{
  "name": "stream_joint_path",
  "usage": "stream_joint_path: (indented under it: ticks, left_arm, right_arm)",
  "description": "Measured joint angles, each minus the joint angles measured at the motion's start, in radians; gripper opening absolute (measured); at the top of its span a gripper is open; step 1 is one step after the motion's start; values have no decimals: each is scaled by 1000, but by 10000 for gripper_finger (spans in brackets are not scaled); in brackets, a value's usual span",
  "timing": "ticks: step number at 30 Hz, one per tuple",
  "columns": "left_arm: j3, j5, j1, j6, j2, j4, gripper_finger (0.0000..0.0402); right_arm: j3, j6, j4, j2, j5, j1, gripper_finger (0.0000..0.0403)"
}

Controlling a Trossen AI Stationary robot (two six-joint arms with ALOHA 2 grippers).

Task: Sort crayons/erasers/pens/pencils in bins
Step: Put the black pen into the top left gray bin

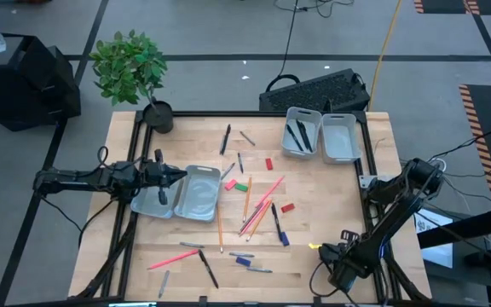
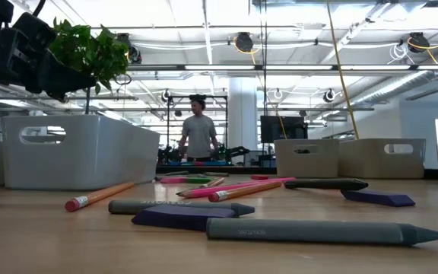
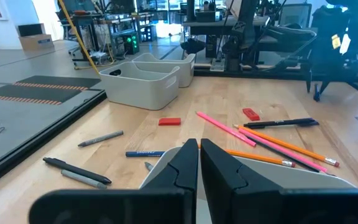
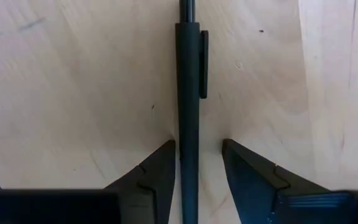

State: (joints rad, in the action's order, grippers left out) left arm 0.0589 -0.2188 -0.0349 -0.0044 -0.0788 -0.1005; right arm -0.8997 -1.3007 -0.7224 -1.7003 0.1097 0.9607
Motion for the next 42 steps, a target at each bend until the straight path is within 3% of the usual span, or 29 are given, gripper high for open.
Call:
stream_joint_path:
  ticks: [3, 10, 15, 17, 23, 28, 37, 42]
  left_arm:
    - [0, 0, 0, 0, 0, 0, 24]
    - [0, 0, 0, 0, 0, 0, 24]
    - [0, 0, 0, 0, 0, 0, 24]
    - [0, 0, 0, 0, 0, 0, 24]
    - [0, 0, 0, 0, 0, 0, 24]
    - [0, 0, 0, 0, 0, 0, 24]
    - [0, 0, 0, 0, 0, 0, 24]
    - [0, 0, 0, 0, 0, 0, 24]
  right_arm:
    - [22, 1, 21, 1, 0, -2, 108]
    - [28, 52, 13, 7, 15, -34, 21]
    - [31, 90, 9, 86, 53, -127, 25]
    - [36, 117, -14, 132, 11, -186, 31]
    - [2, 199, -82, 278, -22, -434, 21]
    - [-163, 308, -215, 310, -94, -695, 22]
    - [-574, 630, -422, 136, -192, -1177, 23]
    - [-637, 782, -408, 40, -191, -1411, 23]
